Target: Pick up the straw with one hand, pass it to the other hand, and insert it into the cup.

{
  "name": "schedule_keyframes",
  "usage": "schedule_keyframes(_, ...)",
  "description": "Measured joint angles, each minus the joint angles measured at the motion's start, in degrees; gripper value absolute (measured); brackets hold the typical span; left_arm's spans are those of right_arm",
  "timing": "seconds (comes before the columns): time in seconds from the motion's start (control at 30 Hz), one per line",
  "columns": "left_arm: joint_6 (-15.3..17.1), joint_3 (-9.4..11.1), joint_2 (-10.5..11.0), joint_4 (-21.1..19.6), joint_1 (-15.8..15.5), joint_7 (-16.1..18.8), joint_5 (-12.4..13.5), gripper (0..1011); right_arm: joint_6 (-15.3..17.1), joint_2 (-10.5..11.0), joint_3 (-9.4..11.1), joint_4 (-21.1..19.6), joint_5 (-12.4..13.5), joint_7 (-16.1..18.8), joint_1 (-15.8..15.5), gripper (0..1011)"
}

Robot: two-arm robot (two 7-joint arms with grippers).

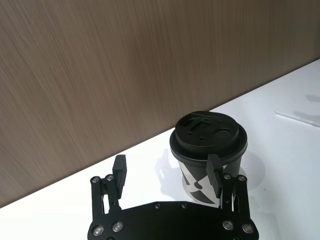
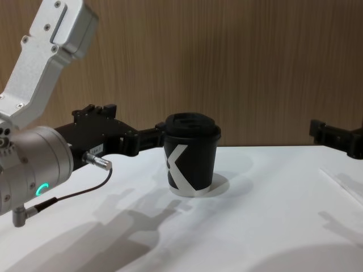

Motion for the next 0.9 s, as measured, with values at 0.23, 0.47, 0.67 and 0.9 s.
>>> schedule_keyframes(0.23, 0.00, 0.00, 0.00, 0.00, 0.00, 0.00, 0.00, 1003, 0.00, 0.00, 0.00, 0.00, 0.00, 0.00, 0.00, 1001)
schedule_keyframes(0.47, 0.00, 0.00, 0.00, 0.00, 0.00, 0.00, 0.00, 1003, 0.00, 0.00, 0.00, 0.00, 0.00, 0.00, 0.00, 1001)
schedule_keyframes(0.67, 0.00, 0.00, 0.00, 0.00, 0.00, 0.00, 0.00, 1003, 0.00, 0.00, 0.00, 0.00, 0.00, 0.00, 0.00, 1001)
schedule_keyframes(0.9, 0.00, 0.00, 0.00, 0.00, 0.00, 0.00, 0.00, 1003, 0.00, 0.00, 0.00, 0.00, 0.00, 0.00, 0.00, 1001)
